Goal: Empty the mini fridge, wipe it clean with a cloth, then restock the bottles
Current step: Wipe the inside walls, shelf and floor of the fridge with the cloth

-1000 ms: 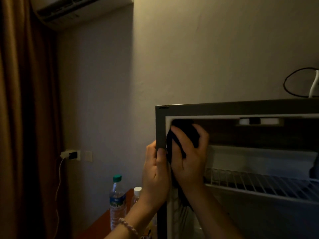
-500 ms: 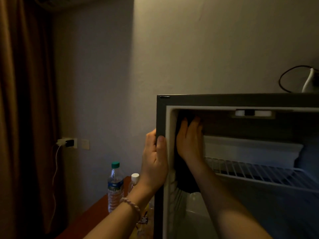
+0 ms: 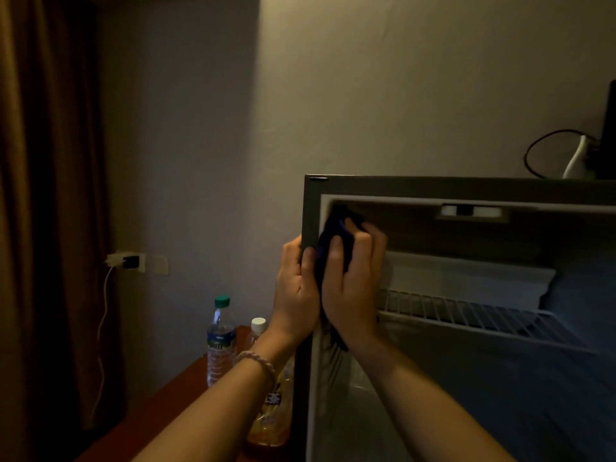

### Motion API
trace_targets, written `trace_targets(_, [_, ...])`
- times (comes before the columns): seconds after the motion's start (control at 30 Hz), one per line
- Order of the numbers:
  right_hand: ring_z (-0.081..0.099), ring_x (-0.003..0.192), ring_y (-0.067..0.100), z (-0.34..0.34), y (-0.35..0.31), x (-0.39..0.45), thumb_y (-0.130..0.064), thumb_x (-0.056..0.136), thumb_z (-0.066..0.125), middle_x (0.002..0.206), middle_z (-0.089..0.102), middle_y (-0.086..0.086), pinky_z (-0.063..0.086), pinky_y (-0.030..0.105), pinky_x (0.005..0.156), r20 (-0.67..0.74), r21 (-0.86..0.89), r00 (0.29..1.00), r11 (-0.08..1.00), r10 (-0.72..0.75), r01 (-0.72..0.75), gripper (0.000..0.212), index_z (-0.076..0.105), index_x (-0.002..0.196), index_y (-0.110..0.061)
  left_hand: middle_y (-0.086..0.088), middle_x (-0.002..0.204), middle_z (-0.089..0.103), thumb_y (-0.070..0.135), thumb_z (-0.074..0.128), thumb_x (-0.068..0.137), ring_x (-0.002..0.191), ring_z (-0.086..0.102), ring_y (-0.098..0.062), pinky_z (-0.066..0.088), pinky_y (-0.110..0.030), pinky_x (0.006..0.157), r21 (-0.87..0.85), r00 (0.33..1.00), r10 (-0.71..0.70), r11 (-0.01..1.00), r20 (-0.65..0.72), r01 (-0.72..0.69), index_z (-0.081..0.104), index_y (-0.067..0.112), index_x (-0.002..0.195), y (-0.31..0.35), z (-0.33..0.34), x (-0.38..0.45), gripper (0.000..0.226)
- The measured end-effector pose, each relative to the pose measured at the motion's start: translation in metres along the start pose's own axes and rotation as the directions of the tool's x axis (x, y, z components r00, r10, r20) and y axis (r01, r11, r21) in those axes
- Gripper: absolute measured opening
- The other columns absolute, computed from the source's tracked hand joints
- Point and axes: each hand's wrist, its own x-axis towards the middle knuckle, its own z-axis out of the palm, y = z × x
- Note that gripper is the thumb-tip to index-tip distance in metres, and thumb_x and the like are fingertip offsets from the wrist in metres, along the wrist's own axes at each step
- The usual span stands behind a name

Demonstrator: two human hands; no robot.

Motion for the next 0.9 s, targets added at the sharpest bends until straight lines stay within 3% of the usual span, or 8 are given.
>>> trace_targets(0.13, [0.050, 0.115, 0.015, 0.010, 0.011, 0.016, -0.027, 0.102, 0.042, 0.128, 0.045, 0.021, 0.039, 0.016, 0.099, -0.085, 0.046, 0.992, 0.994, -0.098, 0.102, 0.036, 0.054, 0.122, 0.001, -0.011, 0.123, 0.057, 0.060, 0.030, 0.099, 0.110, 0.062, -0.023, 0.055, -0.043, 0.092, -0.008, 1.000, 0.002, 1.000, -0.008, -0.002, 0.048, 0.013, 0.134, -0.004, 0.000, -0.004, 0.061])
trace_targets(0.3, [0.048, 0.115, 0.022, 0.019, 0.031, 0.025, -0.041, 0.104, 0.035, 0.124, 0.045, 0.009, 0.038, 0.026, 0.100, -0.095, 0.091, 0.992, 0.992, -0.082, 0.090, 0.031, 0.041, 0.125, -0.019, -0.013, 0.120, 0.059, 0.054, 0.031, 0.099, 0.109, 0.061, -0.021, 0.052, -0.028, 0.092, -0.014, 1.000, 0.014, 1.000, -0.005, -0.014, 0.047, 0.009, 0.135, -0.008, -0.002, -0.006, 0.060])
trace_targets(0.37, [0.049, 0.109, 0.020, 0.020, 0.035, 0.028, -0.033, 0.101, 0.038, 0.116, 0.044, 0.002, 0.037, 0.020, 0.095, -0.108, 0.076, 0.993, 0.996, -0.040, 0.049, 0.023, 0.042, 0.120, -0.020, -0.012, 0.114, 0.060, 0.054, 0.031, 0.099, 0.101, 0.062, -0.022, 0.053, -0.028, 0.087, -0.019, 1.000, 0.013, 1.000, 0.002, -0.013, 0.048, 0.011, 0.132, -0.009, -0.001, -0.005, 0.057])
trace_targets(0.43, [0.050, 0.104, 0.024, 0.021, 0.038, 0.031, -0.033, 0.101, 0.038, 0.110, 0.045, -0.001, 0.039, 0.027, 0.091, -0.084, 0.032, 0.996, 0.999, 0.024, -0.021, 0.020, 0.042, 0.116, -0.021, -0.012, 0.110, 0.060, 0.054, 0.031, 0.099, 0.095, 0.061, -0.021, 0.051, -0.024, 0.083, -0.021, 1.000, 0.012, 1.000, 0.002, -0.012, 0.049, 0.009, 0.130, -0.011, -0.001, -0.005, 0.058])
trace_targets(0.5, [0.049, 0.104, 0.033, 0.022, 0.041, 0.035, -0.032, 0.103, 0.037, 0.108, 0.050, 0.010, 0.040, 0.042, 0.092, -0.031, -0.037, 0.983, 0.983, 0.181, -0.183, 0.023, 0.045, 0.115, -0.014, -0.012, 0.113, 0.059, 0.054, 0.030, 0.098, 0.097, 0.061, -0.019, 0.051, -0.023, 0.084, -0.018, 1.000, 0.018, 1.000, 0.005, -0.018, 0.049, 0.007, 0.130, -0.011, -0.001, -0.005, 0.060])
trace_targets(0.6, [0.044, 0.119, 0.038, 0.022, 0.046, 0.045, -0.028, 0.106, 0.036, 0.126, 0.048, 0.023, 0.037, 0.048, 0.100, 0.054, -0.147, 0.878, 0.874, 0.475, -0.463, 0.032, 0.046, 0.126, -0.006, -0.011, 0.114, 0.058, 0.054, 0.029, 0.098, 0.098, 0.060, -0.016, 0.049, -0.020, 0.085, -0.015, 0.999, 0.037, 0.999, 0.015, -0.036, 0.049, 0.005, 0.129, -0.009, -0.001, -0.005, 0.061])
trace_targets(0.77, [0.041, 0.124, 0.037, 0.014, 0.040, 0.041, -0.025, 0.106, 0.035, 0.130, 0.049, 0.023, 0.034, 0.041, 0.100, 0.097, -0.202, 0.873, 0.868, 0.478, -0.453, 0.032, 0.045, 0.126, -0.002, -0.012, 0.115, 0.058, 0.057, 0.028, 0.097, 0.097, 0.059, -0.015, 0.049, -0.020, 0.085, 0.003, 0.999, 0.032, 0.999, 0.022, -0.032, 0.048, 0.005, 0.131, -0.010, -0.001, -0.005, 0.065])
trace_targets(0.9, [0.051, 0.114, 0.038, 0.001, 0.033, 0.032, -0.030, 0.106, 0.034, 0.122, 0.054, 0.021, 0.041, 0.042, 0.095, 0.201, -0.190, 0.838, 0.860, 0.507, -0.474, 0.026, 0.043, 0.115, -0.007, -0.008, 0.121, 0.057, 0.057, 0.029, 0.098, 0.106, 0.060, -0.015, 0.050, -0.021, 0.088, 0.013, 1.000, 0.026, 1.000, 0.014, -0.026, 0.046, 0.011, 0.137, -0.009, -0.003, -0.006, 0.063])
